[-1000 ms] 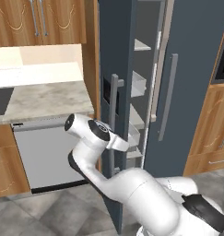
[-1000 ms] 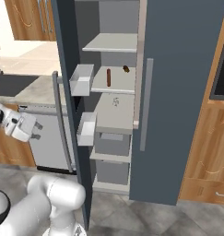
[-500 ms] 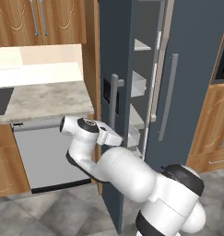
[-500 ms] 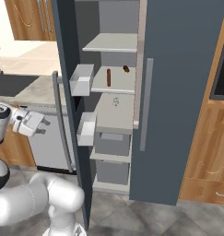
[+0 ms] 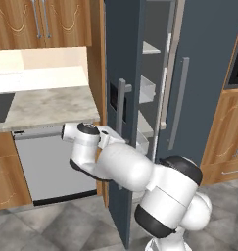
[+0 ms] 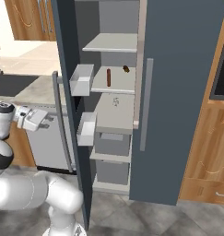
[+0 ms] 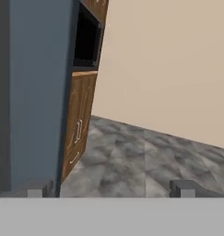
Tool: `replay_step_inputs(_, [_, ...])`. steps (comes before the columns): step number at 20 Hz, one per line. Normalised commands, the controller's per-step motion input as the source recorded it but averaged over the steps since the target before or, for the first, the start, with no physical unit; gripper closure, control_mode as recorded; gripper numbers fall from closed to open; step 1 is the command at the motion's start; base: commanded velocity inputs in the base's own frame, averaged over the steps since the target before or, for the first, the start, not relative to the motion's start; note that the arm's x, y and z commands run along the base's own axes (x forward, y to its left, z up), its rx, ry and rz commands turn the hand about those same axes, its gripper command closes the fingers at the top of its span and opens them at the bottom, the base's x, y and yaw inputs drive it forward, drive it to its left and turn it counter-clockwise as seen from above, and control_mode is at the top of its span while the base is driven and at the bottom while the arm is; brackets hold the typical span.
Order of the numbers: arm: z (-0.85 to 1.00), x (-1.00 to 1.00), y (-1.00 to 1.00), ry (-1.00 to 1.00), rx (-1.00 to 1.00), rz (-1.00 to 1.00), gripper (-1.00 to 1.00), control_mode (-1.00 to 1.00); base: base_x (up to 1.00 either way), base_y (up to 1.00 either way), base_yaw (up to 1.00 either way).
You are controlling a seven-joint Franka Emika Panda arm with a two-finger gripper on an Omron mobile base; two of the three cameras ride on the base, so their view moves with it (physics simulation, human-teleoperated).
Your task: Store the hot dog in the freezer for long-term storage. Close the freezer door after placing the cooked food.
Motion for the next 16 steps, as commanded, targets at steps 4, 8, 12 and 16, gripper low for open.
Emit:
replay_step_inputs(4, [0.0,0.4,-0.07,0.0,-0.05,0.0,-1.0,-1.0,0.0,0.0,0.0])
replay_step_inputs(8, [0.0,0.41,0.0,0.0,-0.05,0.0,-1.0,-1.0,0.0,0.0,0.0])
replay_step_inputs(12, [-0.01,0.43,0.0,0.0,-0.05,0.0,-1.0,-1.0,0.0,0.0,0.0])
replay_step_inputs(16, [0.0,0.38,0.0,0.01,-0.06,0.0,-1.0,-1.0,0.0,0.0,0.0])
